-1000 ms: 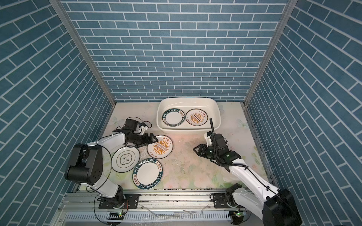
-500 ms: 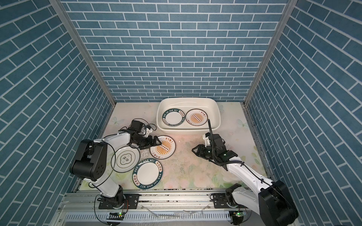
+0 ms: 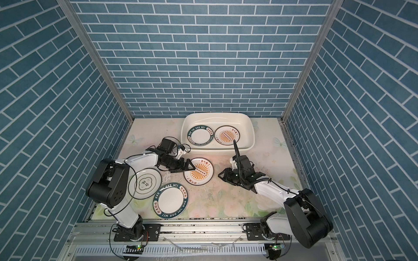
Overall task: Place the plates into the plastic bin on the countertop
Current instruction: Move the plate at the center of the table, then pick up the plate from the center of the table.
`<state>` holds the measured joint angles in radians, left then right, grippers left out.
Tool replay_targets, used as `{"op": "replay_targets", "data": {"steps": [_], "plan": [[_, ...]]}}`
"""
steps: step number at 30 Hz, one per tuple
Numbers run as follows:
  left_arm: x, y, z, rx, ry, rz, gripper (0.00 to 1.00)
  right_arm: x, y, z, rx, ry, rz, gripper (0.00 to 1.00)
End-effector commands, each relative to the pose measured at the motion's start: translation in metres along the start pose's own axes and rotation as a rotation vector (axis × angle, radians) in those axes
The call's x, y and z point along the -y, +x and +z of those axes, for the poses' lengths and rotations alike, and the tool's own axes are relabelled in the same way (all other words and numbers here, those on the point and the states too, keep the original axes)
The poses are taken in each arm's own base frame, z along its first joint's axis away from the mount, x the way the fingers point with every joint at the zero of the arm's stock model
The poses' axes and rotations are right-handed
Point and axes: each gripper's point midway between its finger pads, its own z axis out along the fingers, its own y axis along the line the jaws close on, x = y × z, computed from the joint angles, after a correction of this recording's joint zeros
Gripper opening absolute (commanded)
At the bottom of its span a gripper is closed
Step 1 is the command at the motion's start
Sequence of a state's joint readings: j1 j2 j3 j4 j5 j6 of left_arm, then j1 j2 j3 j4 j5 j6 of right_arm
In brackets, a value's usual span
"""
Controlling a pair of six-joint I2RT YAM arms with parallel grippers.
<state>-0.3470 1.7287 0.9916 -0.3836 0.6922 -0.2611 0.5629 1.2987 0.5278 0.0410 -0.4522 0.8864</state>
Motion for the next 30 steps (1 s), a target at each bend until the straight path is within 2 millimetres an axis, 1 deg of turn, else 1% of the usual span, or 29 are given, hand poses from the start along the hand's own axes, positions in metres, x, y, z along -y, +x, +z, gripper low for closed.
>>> {"op": "replay_targets", "data": {"steps": [1,5,10,13,16,22,27,30], "plan": [[0.011,0.002,0.006,-0.033,0.031,0.032,1.00,0.001,0.000,0.007,0.003,-0.008,0.013,0.44],[0.021,0.006,0.013,-0.064,0.052,0.066,1.00,0.007,0.002,0.015,-0.014,0.004,0.015,0.43],[0.031,0.012,0.017,-0.085,0.065,0.103,0.99,0.012,0.003,0.024,-0.026,0.006,0.023,0.43],[0.032,0.014,0.019,-0.094,0.074,0.101,1.00,0.015,0.003,0.029,-0.030,0.010,0.029,0.42],[0.034,0.013,0.020,-0.096,0.080,0.101,0.99,0.020,0.002,0.029,-0.018,0.032,0.023,0.42],[0.033,0.014,0.022,-0.104,0.080,0.097,0.99,0.017,-0.003,0.035,-0.011,0.016,0.012,0.39],[0.034,0.015,0.022,-0.096,0.088,0.110,1.00,0.021,-0.008,0.041,0.000,0.034,0.012,0.32],[0.035,0.016,0.022,-0.098,0.091,0.112,1.00,0.019,-0.010,0.043,0.006,0.021,0.011,0.32]]}}
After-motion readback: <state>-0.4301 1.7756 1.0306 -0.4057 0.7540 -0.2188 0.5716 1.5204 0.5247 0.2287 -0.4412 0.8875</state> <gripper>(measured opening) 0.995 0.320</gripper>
